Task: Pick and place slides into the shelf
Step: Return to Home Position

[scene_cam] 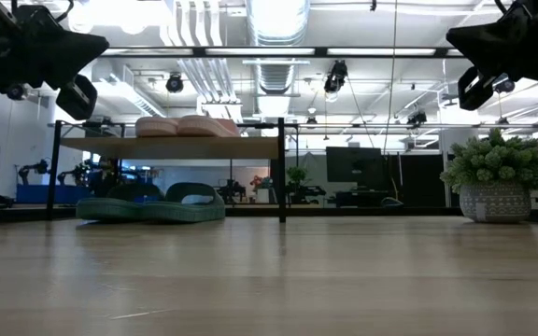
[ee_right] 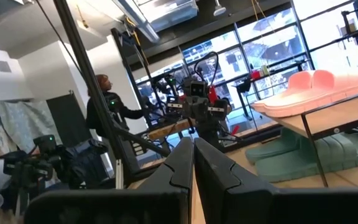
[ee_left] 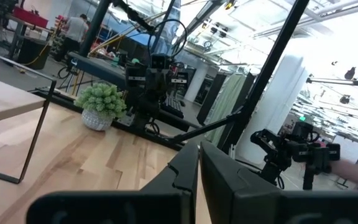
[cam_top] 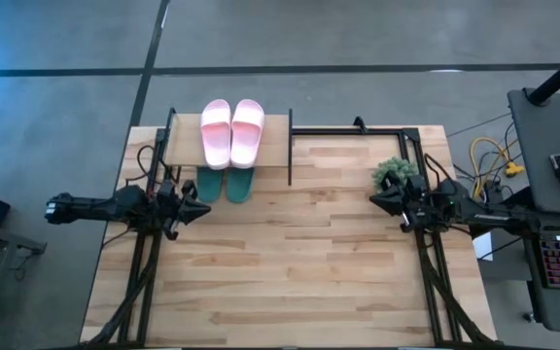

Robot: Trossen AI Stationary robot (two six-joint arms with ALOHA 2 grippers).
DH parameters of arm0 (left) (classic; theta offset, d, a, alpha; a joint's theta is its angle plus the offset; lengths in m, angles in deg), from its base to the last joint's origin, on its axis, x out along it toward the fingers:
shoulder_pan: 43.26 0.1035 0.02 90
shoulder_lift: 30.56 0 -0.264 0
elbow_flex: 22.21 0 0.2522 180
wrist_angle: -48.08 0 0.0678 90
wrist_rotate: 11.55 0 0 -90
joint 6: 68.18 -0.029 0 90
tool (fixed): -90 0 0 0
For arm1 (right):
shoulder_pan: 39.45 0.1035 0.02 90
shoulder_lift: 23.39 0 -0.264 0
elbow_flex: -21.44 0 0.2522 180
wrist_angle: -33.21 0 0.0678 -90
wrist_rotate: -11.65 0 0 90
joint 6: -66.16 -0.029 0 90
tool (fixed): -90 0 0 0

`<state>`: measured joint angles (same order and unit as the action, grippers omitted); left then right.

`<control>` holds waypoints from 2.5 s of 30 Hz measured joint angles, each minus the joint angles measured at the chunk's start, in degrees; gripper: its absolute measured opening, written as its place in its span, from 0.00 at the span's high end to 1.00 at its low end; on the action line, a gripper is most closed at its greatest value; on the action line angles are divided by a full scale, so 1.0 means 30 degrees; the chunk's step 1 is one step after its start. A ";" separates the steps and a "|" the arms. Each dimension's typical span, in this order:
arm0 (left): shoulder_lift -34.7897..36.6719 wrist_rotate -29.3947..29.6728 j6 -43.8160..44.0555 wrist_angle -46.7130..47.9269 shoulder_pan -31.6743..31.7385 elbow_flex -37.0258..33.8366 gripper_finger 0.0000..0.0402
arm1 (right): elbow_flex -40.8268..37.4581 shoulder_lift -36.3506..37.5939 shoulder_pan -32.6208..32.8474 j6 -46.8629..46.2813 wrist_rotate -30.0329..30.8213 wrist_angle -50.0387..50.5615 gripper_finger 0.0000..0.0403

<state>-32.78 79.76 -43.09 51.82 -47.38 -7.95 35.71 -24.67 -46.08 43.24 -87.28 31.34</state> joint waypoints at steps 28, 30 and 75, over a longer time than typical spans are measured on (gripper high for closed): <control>-0.0101 -0.0004 0.0000 0.0994 0.0000 -0.0055 0.99 | 0.0022 -0.0095 0.0000 -0.0007 0.0007 0.4568 0.98; -0.0210 -0.0040 0.0001 0.0981 0.0000 -0.0057 0.99 | 0.0022 -0.0124 0.0000 -0.0007 0.0007 0.4583 0.98; -0.0350 0.0025 0.0000 0.0976 0.0000 -0.0077 0.99 | 0.0022 -0.0124 -0.0007 -0.0005 0.0005 0.4559 0.98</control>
<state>-33.83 79.84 -43.09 54.74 -47.38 -8.18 35.78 -25.04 -46.10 43.23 -87.27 45.01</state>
